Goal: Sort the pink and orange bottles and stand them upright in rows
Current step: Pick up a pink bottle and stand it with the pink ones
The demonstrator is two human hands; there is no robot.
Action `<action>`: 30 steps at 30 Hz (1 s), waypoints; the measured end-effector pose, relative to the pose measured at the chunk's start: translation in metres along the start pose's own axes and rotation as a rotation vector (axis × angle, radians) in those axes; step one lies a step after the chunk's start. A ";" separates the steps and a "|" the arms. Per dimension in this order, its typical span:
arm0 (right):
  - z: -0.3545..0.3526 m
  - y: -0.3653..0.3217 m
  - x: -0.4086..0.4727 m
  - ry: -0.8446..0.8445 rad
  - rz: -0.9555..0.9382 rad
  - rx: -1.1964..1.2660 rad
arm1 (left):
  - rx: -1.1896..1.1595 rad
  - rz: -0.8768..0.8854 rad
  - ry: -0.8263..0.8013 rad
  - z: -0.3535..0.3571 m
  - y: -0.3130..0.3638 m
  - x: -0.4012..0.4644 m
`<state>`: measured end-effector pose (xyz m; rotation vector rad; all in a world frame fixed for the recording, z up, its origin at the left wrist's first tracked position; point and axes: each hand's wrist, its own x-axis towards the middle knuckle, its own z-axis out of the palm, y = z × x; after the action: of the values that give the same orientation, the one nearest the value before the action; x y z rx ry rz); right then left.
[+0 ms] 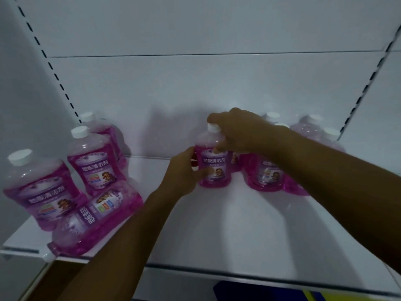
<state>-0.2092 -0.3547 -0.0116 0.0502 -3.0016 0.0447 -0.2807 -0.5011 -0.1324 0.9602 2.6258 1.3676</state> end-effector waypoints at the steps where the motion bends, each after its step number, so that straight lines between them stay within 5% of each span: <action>1: -0.001 0.004 -0.003 -0.006 0.006 -0.003 | 0.004 0.009 -0.008 0.006 0.003 0.002; 18: 0.012 0.012 -0.023 0.155 -0.085 -0.374 | 0.130 -0.030 -0.067 0.021 0.016 -0.013; 23: 0.021 -0.041 -0.006 0.184 -0.259 -0.168 | 0.257 -0.014 0.119 -0.014 0.002 -0.068; 30: 0.073 -0.119 0.016 -0.120 -0.297 0.409 | 0.504 -0.050 0.477 -0.079 -0.022 -0.152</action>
<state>-0.2308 -0.4761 -0.0782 0.5557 -3.0108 0.6407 -0.1920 -0.6492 -0.1382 0.6413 3.4334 1.0410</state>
